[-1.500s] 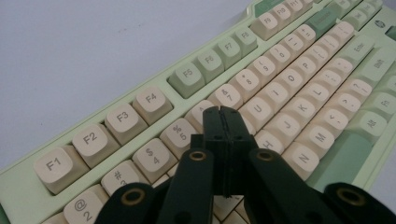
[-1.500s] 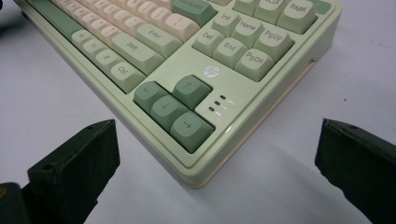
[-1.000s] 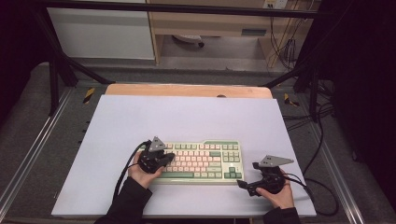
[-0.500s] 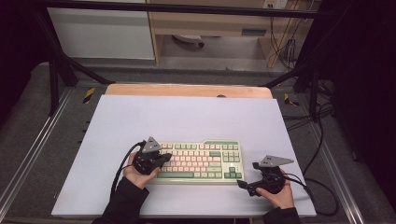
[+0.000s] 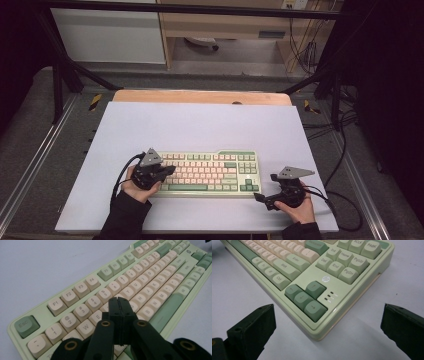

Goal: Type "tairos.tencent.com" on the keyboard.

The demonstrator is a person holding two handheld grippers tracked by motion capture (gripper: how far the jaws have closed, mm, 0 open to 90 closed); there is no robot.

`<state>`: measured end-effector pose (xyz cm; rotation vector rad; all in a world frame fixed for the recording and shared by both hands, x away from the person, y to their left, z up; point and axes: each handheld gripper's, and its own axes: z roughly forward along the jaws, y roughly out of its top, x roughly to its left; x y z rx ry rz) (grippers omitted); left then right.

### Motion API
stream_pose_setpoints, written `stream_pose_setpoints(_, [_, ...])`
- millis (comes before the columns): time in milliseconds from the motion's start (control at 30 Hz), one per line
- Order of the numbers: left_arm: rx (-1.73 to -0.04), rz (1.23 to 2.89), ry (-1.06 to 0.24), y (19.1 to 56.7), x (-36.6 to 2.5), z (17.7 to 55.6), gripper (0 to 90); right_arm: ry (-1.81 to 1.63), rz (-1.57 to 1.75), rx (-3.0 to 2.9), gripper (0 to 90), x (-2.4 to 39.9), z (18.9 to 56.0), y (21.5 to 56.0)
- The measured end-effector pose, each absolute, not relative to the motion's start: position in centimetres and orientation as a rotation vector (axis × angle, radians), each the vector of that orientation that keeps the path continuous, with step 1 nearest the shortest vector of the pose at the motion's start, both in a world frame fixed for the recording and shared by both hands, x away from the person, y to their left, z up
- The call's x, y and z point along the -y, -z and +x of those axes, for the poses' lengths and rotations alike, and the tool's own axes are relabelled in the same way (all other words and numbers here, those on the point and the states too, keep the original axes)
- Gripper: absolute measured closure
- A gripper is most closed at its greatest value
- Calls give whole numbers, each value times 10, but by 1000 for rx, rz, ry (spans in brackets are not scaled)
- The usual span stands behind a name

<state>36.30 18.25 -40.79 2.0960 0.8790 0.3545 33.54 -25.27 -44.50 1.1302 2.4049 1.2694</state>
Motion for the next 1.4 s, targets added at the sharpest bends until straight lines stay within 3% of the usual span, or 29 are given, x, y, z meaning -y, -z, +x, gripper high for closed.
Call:
stream_pose_setpoints(633, [-946, 2094, -380, 415, -211, 357, 900, -1268, 1140, -2409, 5, 252, 335, 445])
stream_pose_setpoints(1400, [-960, 2116, -381, 427, -210, 361, 900, -1267, 1141, -2409, 5, 252, 335, 445])
